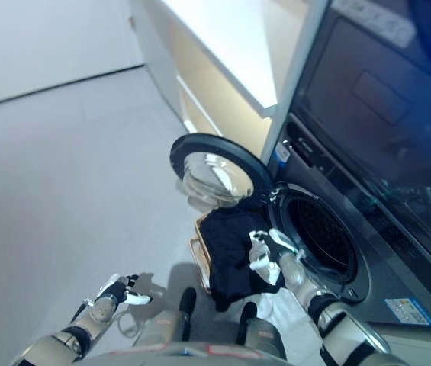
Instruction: Put the clothes in the basket into the washing machine.
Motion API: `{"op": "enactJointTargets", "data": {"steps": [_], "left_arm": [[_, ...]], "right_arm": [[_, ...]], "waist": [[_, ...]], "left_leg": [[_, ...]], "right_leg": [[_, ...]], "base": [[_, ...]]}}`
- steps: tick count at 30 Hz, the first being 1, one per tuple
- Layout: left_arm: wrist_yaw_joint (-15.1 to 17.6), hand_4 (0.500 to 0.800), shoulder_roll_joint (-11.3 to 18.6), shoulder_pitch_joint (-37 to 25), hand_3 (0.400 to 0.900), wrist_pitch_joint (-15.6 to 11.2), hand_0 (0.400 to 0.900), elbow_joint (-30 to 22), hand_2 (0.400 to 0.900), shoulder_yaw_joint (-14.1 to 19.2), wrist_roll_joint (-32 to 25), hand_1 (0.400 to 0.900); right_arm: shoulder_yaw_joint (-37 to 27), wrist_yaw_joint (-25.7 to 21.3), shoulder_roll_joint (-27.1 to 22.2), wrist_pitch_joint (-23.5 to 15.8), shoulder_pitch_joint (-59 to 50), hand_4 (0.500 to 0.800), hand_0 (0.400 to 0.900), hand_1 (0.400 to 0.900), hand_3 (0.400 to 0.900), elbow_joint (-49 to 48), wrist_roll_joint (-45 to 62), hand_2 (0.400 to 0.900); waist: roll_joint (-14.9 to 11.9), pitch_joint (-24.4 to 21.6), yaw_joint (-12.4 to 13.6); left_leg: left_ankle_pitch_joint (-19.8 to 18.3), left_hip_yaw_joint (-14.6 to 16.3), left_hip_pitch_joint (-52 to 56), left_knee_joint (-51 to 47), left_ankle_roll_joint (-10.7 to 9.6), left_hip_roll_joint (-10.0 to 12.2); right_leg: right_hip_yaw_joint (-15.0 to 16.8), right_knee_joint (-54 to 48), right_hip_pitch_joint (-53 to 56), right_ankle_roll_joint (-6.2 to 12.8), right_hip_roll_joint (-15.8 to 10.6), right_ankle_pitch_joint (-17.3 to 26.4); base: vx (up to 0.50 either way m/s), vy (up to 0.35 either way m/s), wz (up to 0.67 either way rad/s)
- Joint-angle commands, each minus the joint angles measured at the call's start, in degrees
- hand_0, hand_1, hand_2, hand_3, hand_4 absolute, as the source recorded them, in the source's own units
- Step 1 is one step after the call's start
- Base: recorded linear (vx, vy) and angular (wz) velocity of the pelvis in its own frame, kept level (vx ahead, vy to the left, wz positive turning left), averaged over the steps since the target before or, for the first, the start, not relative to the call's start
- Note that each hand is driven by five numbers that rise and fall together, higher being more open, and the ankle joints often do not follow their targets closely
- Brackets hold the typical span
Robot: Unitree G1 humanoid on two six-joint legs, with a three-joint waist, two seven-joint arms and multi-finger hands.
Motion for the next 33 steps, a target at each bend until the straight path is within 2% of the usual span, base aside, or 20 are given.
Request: {"op": "enactJointTargets", "data": {"steps": [1, 7, 11, 14, 15, 16, 22, 26, 28, 33], "left_arm": [[2.14, 0.8, 1.83, -2.66, 0.9, -1.81, 0.9, -0.73, 0.9, 0.26, -1.87, 0.9], [3.2, 0.8, 3.39, -5.04, 0.9, -2.09, 0.9, -0.43, 0.9, 0.47, -3.34, 0.9], [4.32, 0.8, 4.86, -6.34, 0.9, -2.28, 0.9, -0.88, 0.9, 0.95, -4.82, 0.9], [5.42, 0.8, 6.05, -8.19, 0.9, -2.31, 0.9, -0.4, 0.9, 1.12, -4.63, 0.9], [5.7, 0.8, 6.27, -8.38, 0.9, -2.19, 0.9, -0.41, 0.9, 1.32, -4.83, 0.9], [6.25, 0.8, 6.82, -8.83, 0.9, -2.31, 0.9, -0.28, 0.9, 2.05, -5.34, 0.9], [7.47, 0.8, 6.26, -9.24, 0.9, -2.87, 0.9, -0.79, 0.9, 3.03, -6.84, 0.9], [8.5, 0.8, 5.79, -9.75, 0.9, -3.64, 0.9, -2.04, 0.9, 4.14, -9.27, 0.9], [9.03, 0.8, 5.43, -9.32, 0.9, -4.4, 0.9, -3.13, 0.9, 4.84, -11.07, 0.9], [9.99, 0.8, 4.24, -7.22, 0.9, -4.74, 0.9, -4.24, 0.9, 5.21, -12.52, 0.9]], "right_arm": [[2.61, -3.96, -3.0, -2.0, -7.25, 0.8, 0.9, 0.9, 0.9, -2.62, -1.66, 0.9], [4.67, -6.43, -3.98, -1.02, -14.21, 0.8, 0.9, 0.9, 0.9, 3.8, -3.48, 0.9], [5.32, -7.54, -6.64, -0.39, -19.56, 0.8, 0.9, 0.9, 0.9, 6.83, -2.65, 0.9], [5.77, -8.84, -8.75, 0.0, -23.24, 0.8, 0.9, 0.9, 0.9, 10.57, -3.83, 0.9], [5.73, -9.06, -9.67, 0.2, -24.42, 0.8, 0.9, 0.9, 0.9, 11.6, -4.03, 0.9], [5.69, -9.43, -11.68, 0.5, -26.43, 0.8, 0.9, 0.9, 0.9, 13.65, -4.49, 0.9], [4.4, -11.46, -15.47, 1.23, -29.23, 0.8, 0.9, 0.9, 0.9, 18.82, -5.41, 0.9], [4.48, -11.63, -19.37, 1.69, -32.77, 0.8, 0.9, 0.9, 0.9, 21.16, -4.92, 0.9], [4.21, -11.58, -22.45, 1.55, -34.19, 0.8, 0.9, 0.9, 0.9, 21.14, -3.38, 0.9], [5.15, -11.48, -24.0, 1.37, -34.79, 0.8, 0.9, 0.9, 0.9, 20.39, -1.81, 0.9]], "waist": [[-0.86, 3.13, 0.51], [1.02, 4.97, 1.9], [3.04, 6.88, 3.06], [4.38, 7.65, 3.45], [4.65, 7.75, 3.49], [5.77, 7.88, 3.68], [8.5, 7.31, 4.12], [10.11, 6.47, 4.28], [11.39, 6.17, 4.01], [12.84, 5.85, 3.81]], "left_leg": [[-1.3, 0.79, -5.34, 2.46, 0.11, -1.1], [0.38, 0.17, -12.23, 3.02, -0.29, -1.25], [0.87, 0.26, -17.92, 5.47, -1.01, -1.75], [0.49, 1.21, -23.64, 9.02, -1.55, -1.76], [-1.59, 1.41, -24.63, 10.82, -1.86, -1.86], [-2.05, 1.88, -28.19, 13.3, -1.99, -2.09], [-2.97, 2.88, -35.81, 18.55, -2.27, -2.47], [-3.44, 3.89, -41.03, 20.81, -2.63, -2.1], [-3.81, 4.56, -44.29, 22.62, -2.54, -2.35], [-4.57, 5.98, -47.85, 25.14, -1.87, -3.14]], "right_leg": [[1.55, 2.89, -4.55, 1.32, -2.6, 5.21], [1.22, 4.82, -11.15, 1.11, -2.97, 4.62], [1.57, 8.81, -16.84, 0.57, -3.56, 3.49], [2.66, 13.17, -22.32, 0.07, -3.88, 2.34], [3.6, 15.47, -23.5, 0.29, -4.11, 0.01], [4.65, 18.85, -27.37, -0.13, -4.43, -1.01], [6.56, 25.67, -35.34, -1.42, -5.18, -3.41], [8.19, 28.91, -41.49, -2.03, -5.33, -4.66], [10.01, 31.47, -45.69, -2.5, -5.21, -5.63], [12.68, 34.67, -50.98, -3.31, -4.7, -6.25]], "base": [[-0.16, -0.052, 0.13], [-0.11, -0.026, 0.1], [-0.1, -0.01, 0.17], [-0.07, -0.004, 0.09], [-0.02, -0.007, 0.04], [0.01, -0.009, 0.04], [-0.05, 0.003, 0.09], [-0.02, -0.001, 0.01], [-0.03, 0.023, -0.05], [0.01, 0.035, -0.06]]}}
